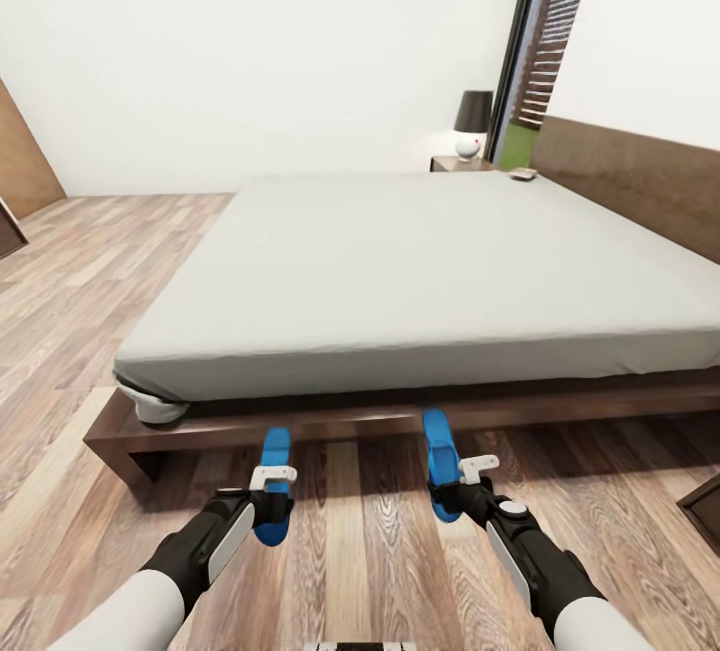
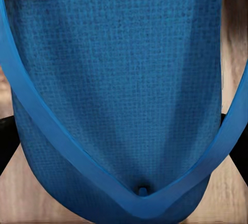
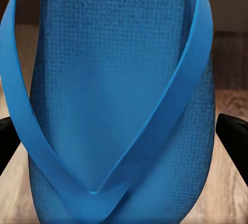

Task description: In the bedroom, move the book from the bed onto either nightstand, and place the two sandals side by side next to the bed.

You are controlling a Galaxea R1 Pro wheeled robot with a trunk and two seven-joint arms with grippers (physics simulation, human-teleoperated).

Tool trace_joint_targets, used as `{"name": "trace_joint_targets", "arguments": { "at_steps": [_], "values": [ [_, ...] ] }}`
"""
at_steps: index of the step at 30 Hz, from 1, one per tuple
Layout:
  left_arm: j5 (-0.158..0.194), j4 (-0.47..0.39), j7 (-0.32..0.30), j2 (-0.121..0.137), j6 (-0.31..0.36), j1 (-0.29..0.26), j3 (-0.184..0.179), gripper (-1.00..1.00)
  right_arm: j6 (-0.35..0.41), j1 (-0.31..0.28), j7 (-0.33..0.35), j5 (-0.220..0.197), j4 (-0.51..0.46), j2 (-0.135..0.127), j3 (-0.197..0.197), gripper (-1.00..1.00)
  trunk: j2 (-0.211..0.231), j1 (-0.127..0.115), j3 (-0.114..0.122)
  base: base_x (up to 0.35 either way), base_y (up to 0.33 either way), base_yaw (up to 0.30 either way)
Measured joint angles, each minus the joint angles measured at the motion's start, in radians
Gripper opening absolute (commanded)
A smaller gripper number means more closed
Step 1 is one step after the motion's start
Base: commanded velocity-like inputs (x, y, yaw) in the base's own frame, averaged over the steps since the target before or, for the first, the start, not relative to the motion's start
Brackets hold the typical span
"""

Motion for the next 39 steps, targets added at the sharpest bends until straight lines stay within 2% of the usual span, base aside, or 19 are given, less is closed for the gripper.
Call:
{"name": "trace_joint_targets", "arguments": {
  "at_steps": [3, 7, 10, 13, 17, 18, 24, 25, 26, 31, 35, 39],
  "values": [
    [0.0, 0.002, 0.0, 0.0, 0.02, 0.0, 0.001, -1.0, 0.0, 0.0, -0.001, 0.001, -0.001, 0.0, 0.0, -1.0, -0.001, 0.001, -0.012, 0.0, 0.0, 0.0],
    [0.0, 0.009, 0.001, -0.001, 0.099, -0.002, -0.001, -1.0, -0.003, 0.0, 0.001, 0.001, -0.014, 0.0, 0.004, -1.0, -0.002, 0.003, -0.027, 0.0, 0.0, 0.0],
    [0.0, 0.01, 0.002, -0.002, 0.138, -0.011, -0.001, -1.0, -0.042, -0.001, 0.001, 0.001, -0.027, -0.001, 0.03, -1.0, -0.002, 0.004, -0.039, 0.0, 0.0, 0.0],
    [0.001, 0.011, 0.005, -0.003, 0.184, -0.021, -0.001, -1.0, -0.063, -0.001, 0.002, 0.0, -0.081, -0.001, 0.054, -1.0, -0.003, 0.006, -0.05, 0.0, 0.0, 0.0],
    [0.0, 0.016, 0.01, -0.002, 0.22, -0.055, -0.001, -1.0, -0.041, 0.0, 0.002, 0.0, -0.173, -0.002, 0.085, -1.0, -0.004, 0.008, -0.066, 0.0, 0.0, 0.0],
    [-0.001, 0.026, 0.008, -0.002, 0.239, -0.074, -0.001, -1.0, -0.014, 0.0, 0.001, -0.001, -0.222, -0.001, 0.088, -1.0, -0.004, 0.008, -0.069, 0.0, 0.0, 0.0],
    [0.001, 0.034, 0.003, 0.002, 0.26, -0.097, -0.001, -1.0, 0.004, 0.0, 0.001, -0.001, -0.277, 0.007, 0.095, -1.0, -0.006, 0.011, -0.093, 0.0, 0.0, 0.0],
    [0.001, 0.034, 0.004, 0.0, 0.306, -0.13, -0.001, -1.0, 0.004, -0.001, 0.001, -0.001, -0.301, 0.004, 0.096, -1.0, -0.006, 0.011, -0.097, 0.0, 0.0, 0.0],
    [0.0, 0.034, 0.006, 0.0, 0.324, -0.138, -0.001, -1.0, 0.009, 0.0, 0.002, -0.002, -0.321, 0.003, 0.096, -1.0, -0.006, 0.012, -0.1, 0.0, 0.0, 0.0],
    [0.001, 0.034, 0.007, 0.003, 0.341, -0.145, -0.001, -1.0, 0.016, 0.0, 0.002, -0.002, -0.346, 0.004, 0.099, -1.0, -0.007, 0.014, -0.12, 0.0, 0.0, 0.0],
    [0.002, 0.033, 0.002, 0.0, 0.342, -0.146, -0.001, -1.0, 0.017, 0.0, 0.003, -0.008, -0.349, 0.009, 0.131, -1.0, -0.008, 0.016, -0.135, 0.0, 0.0, 0.0],
    [0.001, 0.03, 0.001, 0.0, 0.336, -0.146, 0.002, -1.0, 0.014, 0.0, 0.005, -0.012, -0.345, 0.01, 0.138, -1.0, -0.009, 0.018, -0.151, 0.0, 0.0, 0.0]
  ]
}}
